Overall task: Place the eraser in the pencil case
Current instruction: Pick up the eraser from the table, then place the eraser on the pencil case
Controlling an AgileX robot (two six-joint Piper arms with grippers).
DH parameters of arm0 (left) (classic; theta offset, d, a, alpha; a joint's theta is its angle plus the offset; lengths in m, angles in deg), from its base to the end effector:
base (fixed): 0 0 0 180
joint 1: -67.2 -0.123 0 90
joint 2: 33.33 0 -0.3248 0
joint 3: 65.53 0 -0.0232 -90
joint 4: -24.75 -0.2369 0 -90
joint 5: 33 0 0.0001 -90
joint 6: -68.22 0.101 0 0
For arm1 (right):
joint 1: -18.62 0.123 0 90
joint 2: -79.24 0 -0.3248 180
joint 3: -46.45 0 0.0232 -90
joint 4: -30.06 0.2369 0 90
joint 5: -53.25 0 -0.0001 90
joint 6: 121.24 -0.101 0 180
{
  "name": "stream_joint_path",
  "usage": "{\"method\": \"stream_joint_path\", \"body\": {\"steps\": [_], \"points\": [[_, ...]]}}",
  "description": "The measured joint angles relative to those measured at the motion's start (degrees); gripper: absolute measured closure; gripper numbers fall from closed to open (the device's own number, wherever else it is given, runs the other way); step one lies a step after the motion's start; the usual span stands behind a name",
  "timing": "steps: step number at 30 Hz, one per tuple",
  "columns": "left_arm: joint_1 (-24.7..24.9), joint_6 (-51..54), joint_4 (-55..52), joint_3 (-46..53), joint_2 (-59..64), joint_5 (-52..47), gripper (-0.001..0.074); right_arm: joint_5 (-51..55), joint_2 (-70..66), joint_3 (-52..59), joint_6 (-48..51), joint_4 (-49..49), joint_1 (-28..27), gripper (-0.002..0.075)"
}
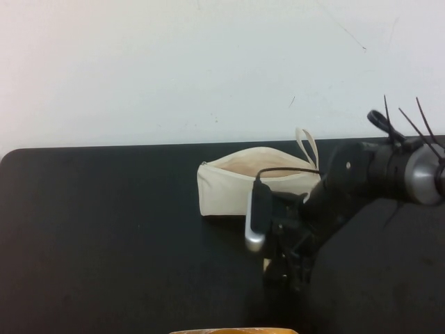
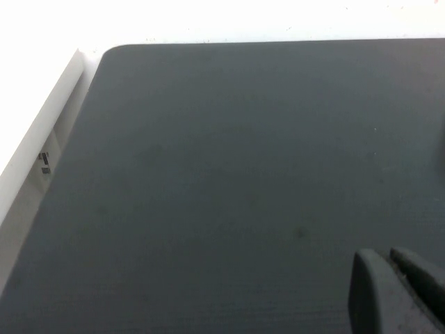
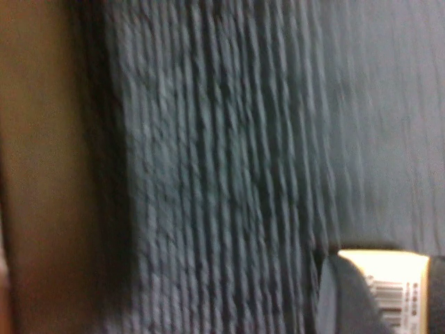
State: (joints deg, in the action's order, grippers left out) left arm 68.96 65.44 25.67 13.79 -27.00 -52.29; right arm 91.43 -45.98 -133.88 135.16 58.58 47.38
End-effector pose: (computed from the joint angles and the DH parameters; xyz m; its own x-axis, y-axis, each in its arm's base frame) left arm 0.0092 -0.0008 0.1738 -0.2594 -0.0557 -0.9642 0.0194 0.9978 -0.0628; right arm 0.3613 0.2324 0.1814 -0.0502 -0.9011 -0.4307 -0.9873 0.1100 -0.1149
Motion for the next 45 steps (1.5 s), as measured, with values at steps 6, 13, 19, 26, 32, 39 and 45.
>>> {"method": "stream_joint_path", "body": {"steps": [6,13,19,26,32,39,45], "points": [[0.0,0.0,0.0,0.0,0.0,0.0,0.0736,7.8,0.0,-6.3,-1.6,5.7,0.0,0.0522],[0.0,0.0,0.0,0.0,0.0,0.0,0.0736,17.2,0.0,-16.5,-1.9,11.9,0.0,0.0522],[0.0,0.0,0.0,0.0,0.0,0.0,0.0736,20.1,0.0,-27.8,-2.0,10.9,0.0,0.0522],[0.0,0.0,0.0,0.0,0.0,0.0,0.0736,16.2,0.0,-37.5,-2.0,2.6,0.0,0.0522],[0.0,0.0,0.0,0.0,0.0,0.0,0.0736,7.7,0.0,-38.2,-2.0,-5.5,0.0,0.0522],[0.0,0.0,0.0,0.0,0.0,0.0,0.0736,2.1,-3.7,-38.5,-10.2,-15.8,-0.6,0.0522],[0.0,0.0,0.0,0.0,0.0,0.0,0.0736,2.2,-6.6,-38.5,-21.3,-17.4,-1.1,0.0522]]}}
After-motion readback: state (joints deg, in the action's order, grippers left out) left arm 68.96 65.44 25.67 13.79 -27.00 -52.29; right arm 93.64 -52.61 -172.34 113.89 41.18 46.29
